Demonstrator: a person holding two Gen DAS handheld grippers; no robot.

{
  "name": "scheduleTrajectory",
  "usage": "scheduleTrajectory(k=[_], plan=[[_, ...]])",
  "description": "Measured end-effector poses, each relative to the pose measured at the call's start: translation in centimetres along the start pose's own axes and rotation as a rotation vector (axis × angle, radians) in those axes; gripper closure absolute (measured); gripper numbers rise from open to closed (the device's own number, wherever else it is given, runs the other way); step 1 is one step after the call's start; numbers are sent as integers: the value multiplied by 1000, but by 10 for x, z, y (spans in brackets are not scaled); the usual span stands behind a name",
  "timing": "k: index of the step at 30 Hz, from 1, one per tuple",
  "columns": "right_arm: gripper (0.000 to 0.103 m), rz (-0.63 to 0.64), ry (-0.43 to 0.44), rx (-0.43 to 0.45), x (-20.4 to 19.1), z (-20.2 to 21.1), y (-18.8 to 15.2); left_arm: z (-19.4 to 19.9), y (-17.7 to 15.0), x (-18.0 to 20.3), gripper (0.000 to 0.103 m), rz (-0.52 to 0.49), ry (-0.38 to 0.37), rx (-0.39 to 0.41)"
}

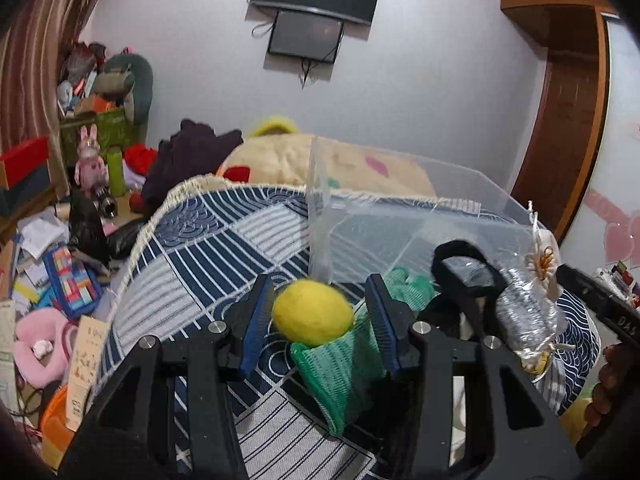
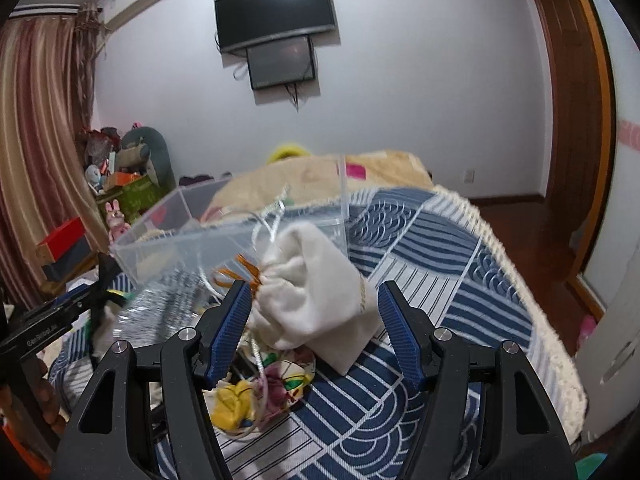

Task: Organize soft objects
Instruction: 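Grasp the white drawstring bag with the right tool while the left grasps the yellow ball, then lower the yellow ball into the box with the left tool while the right drops the bag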

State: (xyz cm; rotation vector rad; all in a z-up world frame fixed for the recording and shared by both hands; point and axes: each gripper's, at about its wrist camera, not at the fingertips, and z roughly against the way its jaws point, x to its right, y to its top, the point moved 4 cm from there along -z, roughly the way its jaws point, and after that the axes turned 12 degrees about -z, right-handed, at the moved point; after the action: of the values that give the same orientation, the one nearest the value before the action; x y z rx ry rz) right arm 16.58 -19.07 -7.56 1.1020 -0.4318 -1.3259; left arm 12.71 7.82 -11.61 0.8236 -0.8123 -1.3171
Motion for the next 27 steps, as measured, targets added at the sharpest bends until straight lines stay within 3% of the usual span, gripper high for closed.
scheduleTrajectory(k=[10,15,17,20,27], plan=[[42,-9,31,-110,-1,-22,-15,-18,-15,-5,59,28,-10,-58],[66,-37,58,-124,2,-19,-14,-16,-14,-7,62,36,-16,-54],[81,-36,68,-123,1,-17,-15,-13,-13,-6,63,31,-22,-48],[88,-30,76,-116,0,-12,-16,-5,-9,-3,63,22,-22,-27],[91,-18,79,-44,-2,10,-3,21,12,2,63,11,-21,51]])
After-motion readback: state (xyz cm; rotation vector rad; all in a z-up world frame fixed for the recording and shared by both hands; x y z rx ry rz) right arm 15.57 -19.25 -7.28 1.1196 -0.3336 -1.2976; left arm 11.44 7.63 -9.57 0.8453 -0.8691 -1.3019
